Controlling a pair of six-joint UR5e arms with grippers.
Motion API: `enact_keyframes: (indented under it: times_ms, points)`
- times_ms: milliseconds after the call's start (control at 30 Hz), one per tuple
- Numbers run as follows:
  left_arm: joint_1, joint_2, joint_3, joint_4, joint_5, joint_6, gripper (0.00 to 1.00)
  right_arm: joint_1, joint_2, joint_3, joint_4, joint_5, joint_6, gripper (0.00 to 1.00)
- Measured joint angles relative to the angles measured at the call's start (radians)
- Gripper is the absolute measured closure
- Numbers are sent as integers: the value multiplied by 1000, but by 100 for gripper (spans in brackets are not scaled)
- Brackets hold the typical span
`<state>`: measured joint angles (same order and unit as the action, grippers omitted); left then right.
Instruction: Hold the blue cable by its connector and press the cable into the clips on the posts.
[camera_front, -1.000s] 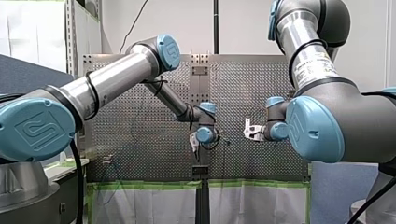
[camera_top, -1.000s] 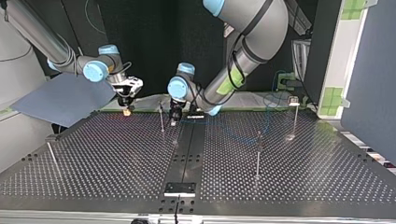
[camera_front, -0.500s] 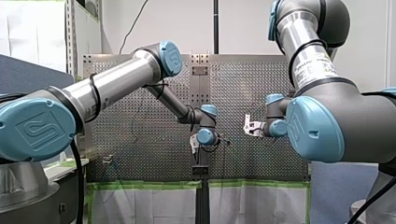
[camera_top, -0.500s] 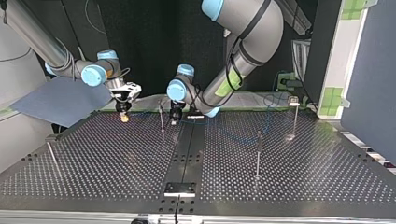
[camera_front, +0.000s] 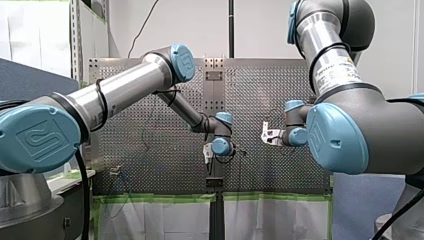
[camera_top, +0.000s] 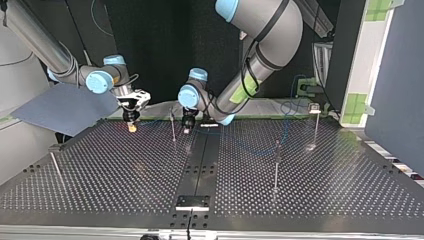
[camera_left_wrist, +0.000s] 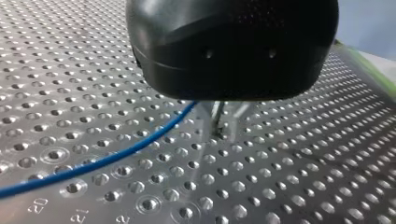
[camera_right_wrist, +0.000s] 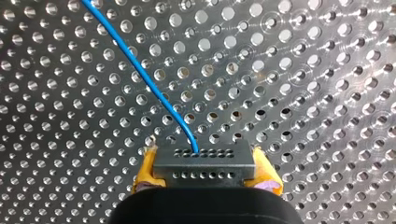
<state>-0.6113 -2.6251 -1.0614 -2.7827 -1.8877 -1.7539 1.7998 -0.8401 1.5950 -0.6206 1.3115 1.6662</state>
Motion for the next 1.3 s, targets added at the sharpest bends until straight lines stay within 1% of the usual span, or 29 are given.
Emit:
enact_keyframes:
  times_ms: [33, 67, 367, 467, 633, 800, 967, 1167, 1300]
  points:
    - [-1, 0, 0, -7, -6, 9, 12, 0, 0, 0, 0, 0, 0, 100]
    - [-2, 0, 0, -16, -14, 19, 0, 0, 0, 0, 0, -1, 0, 100]
    - [-5, 1, 0, -89, -43, 95, 0, 4, 1, 0, 8, -5, 0, 100]
    - [-8, 13, 0, -118, -46, 116, 0, 6, 1, 0, 12, -6, 0, 100]
    - [-21, 45, -4, -166, -51, 106, 0, 9, 2, 0, 23, -6, 0, 100]
    - [-43, 70, -35, -208, -50, 101, 0, 12, 2, 0, 34, -6, 0, 100]
    - [-59, 94, -84, -195, -48, 100, 0, 12, 2, 0, 37, -5, 0, 100]
    - [-88, 100, -137, -187, -48, 94, 0, 12, 3, 0, 48, -5, 0, 100]
    - [-109, 101, -154, -177, -49, 79, 0, 9, 3, 0, 52, -5, 0, 100]
